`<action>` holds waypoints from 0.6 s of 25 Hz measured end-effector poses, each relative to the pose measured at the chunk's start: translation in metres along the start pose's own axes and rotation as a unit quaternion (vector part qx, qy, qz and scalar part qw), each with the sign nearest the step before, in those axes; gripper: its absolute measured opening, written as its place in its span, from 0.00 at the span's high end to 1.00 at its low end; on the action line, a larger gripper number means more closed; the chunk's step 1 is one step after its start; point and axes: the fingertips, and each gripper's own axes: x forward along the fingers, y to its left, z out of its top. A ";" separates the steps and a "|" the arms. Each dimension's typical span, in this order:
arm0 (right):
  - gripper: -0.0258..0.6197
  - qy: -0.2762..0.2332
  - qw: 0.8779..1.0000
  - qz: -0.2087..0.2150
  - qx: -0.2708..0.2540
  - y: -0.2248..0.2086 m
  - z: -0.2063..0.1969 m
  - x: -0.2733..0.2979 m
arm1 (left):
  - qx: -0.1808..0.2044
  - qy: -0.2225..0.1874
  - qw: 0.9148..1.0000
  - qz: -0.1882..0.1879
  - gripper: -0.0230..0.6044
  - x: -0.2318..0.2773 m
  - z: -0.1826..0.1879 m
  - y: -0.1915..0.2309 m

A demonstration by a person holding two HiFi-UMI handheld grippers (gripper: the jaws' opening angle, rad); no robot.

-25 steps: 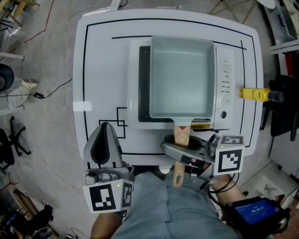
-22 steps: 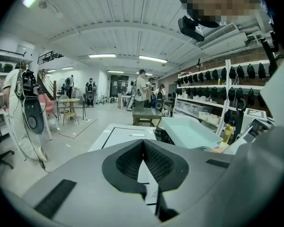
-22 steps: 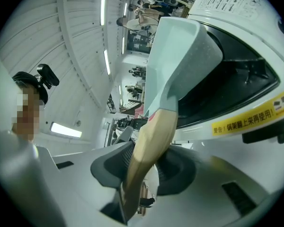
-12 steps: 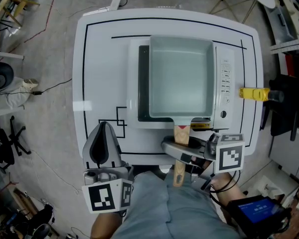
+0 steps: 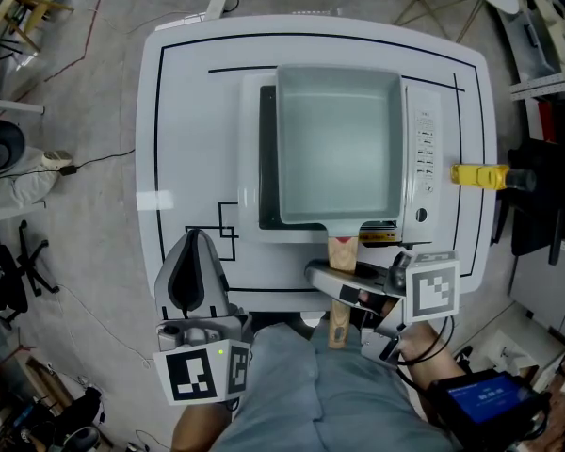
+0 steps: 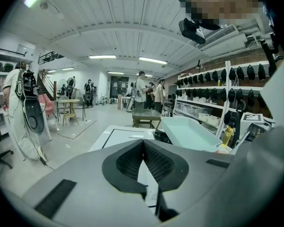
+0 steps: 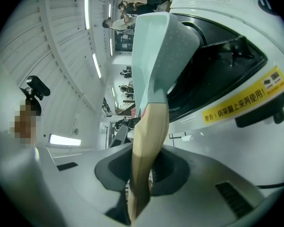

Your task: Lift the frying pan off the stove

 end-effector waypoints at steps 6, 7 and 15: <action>0.83 -0.003 1.000 -0.001 0.003 0.000 0.000 0.000 | 0.001 -0.002 1.000 0.000 0.94 -0.001 0.001 0.000; 0.83 -0.002 1.000 -0.002 0.002 -0.001 0.000 0.000 | 0.001 -0.002 1.000 0.000 0.94 -0.001 0.001 0.000; 0.84 0.001 1.000 -0.009 -0.008 -0.004 0.000 0.000 | 0.003 -0.004 1.000 0.001 0.94 -0.003 0.002 0.000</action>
